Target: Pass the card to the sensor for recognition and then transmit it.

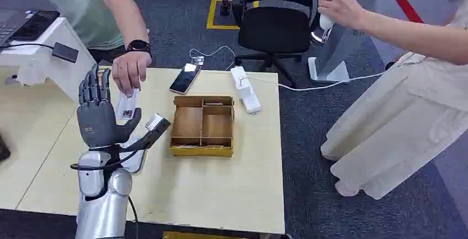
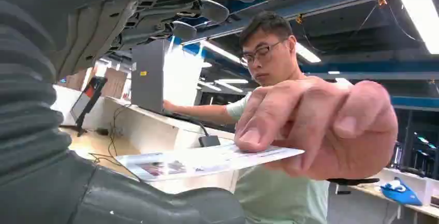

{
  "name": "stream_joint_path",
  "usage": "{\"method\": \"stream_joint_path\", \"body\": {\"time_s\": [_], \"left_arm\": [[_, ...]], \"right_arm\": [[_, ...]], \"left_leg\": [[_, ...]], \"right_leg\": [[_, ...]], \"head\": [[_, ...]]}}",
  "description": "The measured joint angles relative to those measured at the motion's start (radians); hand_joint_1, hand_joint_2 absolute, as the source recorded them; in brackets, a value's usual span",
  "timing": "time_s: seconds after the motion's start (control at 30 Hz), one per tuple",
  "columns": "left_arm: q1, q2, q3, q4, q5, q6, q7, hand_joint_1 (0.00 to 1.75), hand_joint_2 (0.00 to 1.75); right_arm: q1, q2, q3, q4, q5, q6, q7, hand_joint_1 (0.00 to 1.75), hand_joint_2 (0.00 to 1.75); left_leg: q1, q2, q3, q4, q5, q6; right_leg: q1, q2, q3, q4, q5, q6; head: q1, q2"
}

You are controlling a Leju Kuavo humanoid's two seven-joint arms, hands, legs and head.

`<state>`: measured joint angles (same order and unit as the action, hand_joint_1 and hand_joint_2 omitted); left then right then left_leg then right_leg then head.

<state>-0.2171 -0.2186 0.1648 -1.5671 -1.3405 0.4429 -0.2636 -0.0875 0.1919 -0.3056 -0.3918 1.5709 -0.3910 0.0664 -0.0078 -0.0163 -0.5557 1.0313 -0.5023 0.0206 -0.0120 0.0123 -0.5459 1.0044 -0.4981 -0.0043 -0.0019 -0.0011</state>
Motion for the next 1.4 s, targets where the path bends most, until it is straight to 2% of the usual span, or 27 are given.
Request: {"method": "stream_joint_path", "body": {"time_s": [0.03, 0.07, 0.1, 0.13, 0.93, 1.4], "left_arm": [[0.000, 0.000, 0.000, 0.000, 0.004, 0.000, 0.000, 0.07, 1.75], [0.000, 0.000, 0.000, 0.000, 0.008, 0.000, -0.001, 0.24, 1.75], [0.000, 0.000, 0.000, 0.000, 0.012, 0.000, -0.004, 1.48, 1.75], [0.000, 0.000, 0.000, 0.000, 0.013, 0.000, -0.009, 1.75, 1.75], [-0.002, 0.000, 0.000, -0.004, 0.030, 0.003, -0.033, 1.75, 1.75], [0.003, 0.001, 0.000, -0.004, 0.088, -0.052, -0.053, 1.75, 1.75]], "right_arm": [[0.000, 0.000, 0.000, 0.000, 0.000, 0.000, 0.000, 0.00, 0.00], [0.000, 0.000, 0.000, 0.000, 0.000, 0.000, 0.000, 0.00, 0.00], [0.000, 0.000, 0.000, 0.000, 0.000, 0.000, 0.000, 0.00, 0.00], [0.000, 0.000, 0.000, 0.000, 0.000, 0.000, 0.000, 0.00, 0.00], [0.000, 0.000, 0.000, -0.003, 0.000, -0.001, 0.000, 0.00, 0.00], [0.000, 0.000, 0.000, -0.003, 0.000, -0.002, 0.000, 0.00, 0.00]], "left_leg": [[0.000, 0.000, 0.000, 0.000, 0.000, 0.000], [0.000, 0.000, 0.000, 0.000, 0.000, 0.000], [0.000, 0.000, 0.000, 0.000, 0.000, 0.000], [0.000, 0.000, 0.000, 0.000, 0.000, 0.000], [0.000, 0.000, 0.000, 0.000, 0.000, 0.000], [0.000, 0.000, 0.000, 0.000, 0.000, 0.000]], "right_leg": [[0.000, 0.000, 0.000, 0.000, 0.000, 0.000], [0.000, 0.000, 0.000, 0.000, 0.000, 0.000], [0.000, 0.000, 0.000, 0.000, 0.000, 0.000], [0.000, 0.000, 0.000, 0.000, 0.000, 0.000], [0.000, 0.000, 0.000, 0.000, 0.000, 0.000], [0.000, 0.000, 0.000, 0.000, 0.000, 0.000]], "head": [[0.000, 0.000], [0.000, 0.000], [0.000, 0.000], [0.000, 0.000], [0.000, 0.000], [0.000, 0.000]]}}
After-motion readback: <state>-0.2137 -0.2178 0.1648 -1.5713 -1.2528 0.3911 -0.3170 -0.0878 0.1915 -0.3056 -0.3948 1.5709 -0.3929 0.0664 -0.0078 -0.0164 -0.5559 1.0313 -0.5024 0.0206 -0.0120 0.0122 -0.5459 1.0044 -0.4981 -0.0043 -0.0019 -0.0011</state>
